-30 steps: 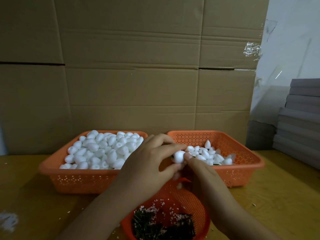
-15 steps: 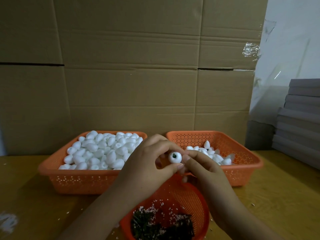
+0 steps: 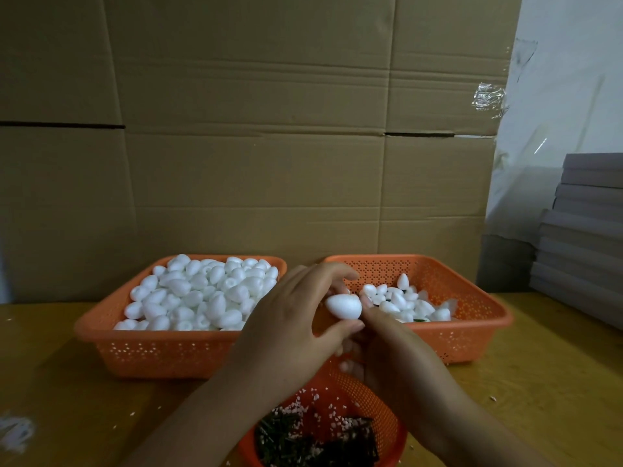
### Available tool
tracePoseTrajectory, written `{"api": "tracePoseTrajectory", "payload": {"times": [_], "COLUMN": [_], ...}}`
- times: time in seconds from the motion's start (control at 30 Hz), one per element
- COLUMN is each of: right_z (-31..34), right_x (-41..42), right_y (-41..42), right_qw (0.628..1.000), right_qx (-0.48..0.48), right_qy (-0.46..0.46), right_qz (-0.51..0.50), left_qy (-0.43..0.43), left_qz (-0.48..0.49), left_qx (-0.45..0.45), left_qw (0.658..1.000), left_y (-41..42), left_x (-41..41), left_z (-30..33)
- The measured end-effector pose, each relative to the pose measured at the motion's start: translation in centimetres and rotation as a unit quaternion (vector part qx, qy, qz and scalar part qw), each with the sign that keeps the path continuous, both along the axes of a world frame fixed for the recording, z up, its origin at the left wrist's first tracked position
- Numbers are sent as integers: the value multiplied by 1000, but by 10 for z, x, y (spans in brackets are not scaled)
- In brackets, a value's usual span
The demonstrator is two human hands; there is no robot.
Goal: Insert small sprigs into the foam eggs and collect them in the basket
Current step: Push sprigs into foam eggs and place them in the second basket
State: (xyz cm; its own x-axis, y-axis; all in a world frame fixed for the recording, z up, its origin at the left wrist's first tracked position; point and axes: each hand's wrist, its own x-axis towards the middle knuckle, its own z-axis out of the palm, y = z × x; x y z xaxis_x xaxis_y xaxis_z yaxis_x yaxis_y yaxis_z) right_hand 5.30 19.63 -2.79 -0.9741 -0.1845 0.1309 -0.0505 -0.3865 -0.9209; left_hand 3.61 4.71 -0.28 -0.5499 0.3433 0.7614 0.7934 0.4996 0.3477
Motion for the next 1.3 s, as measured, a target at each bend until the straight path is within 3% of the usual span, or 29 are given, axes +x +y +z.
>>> {"api": "tracePoseTrajectory", "payload": {"times": [0.13,0.47,0.67,0.83,1.13,1.3], "right_z": [0,-1,0,-2,-1,1], "right_x": [3,9,1,2,-2,0], "right_y": [1,2,0,2,6,5], "right_qw": [1000,991,992,994,998,999], "right_qx": [-11,99,49,40,-57,-39], "right_qy": [3,69,18,63,-4,-6], "right_qz": [-27,-66,-118,-76,26,21], "left_qy": [-10,8,23,5,26,40], "left_qz": [0,5,11,11,20,19], "left_qx": [8,-15,-54,-57,-57,-83], "left_qw": [1000,1000,998,998,998,996], "left_y": [-2,0,-2,-1,-3,-3], "left_x": [0,1,-5,-6,-6,-4], "left_z": [0,0,-1,-3,-2,-1]}}
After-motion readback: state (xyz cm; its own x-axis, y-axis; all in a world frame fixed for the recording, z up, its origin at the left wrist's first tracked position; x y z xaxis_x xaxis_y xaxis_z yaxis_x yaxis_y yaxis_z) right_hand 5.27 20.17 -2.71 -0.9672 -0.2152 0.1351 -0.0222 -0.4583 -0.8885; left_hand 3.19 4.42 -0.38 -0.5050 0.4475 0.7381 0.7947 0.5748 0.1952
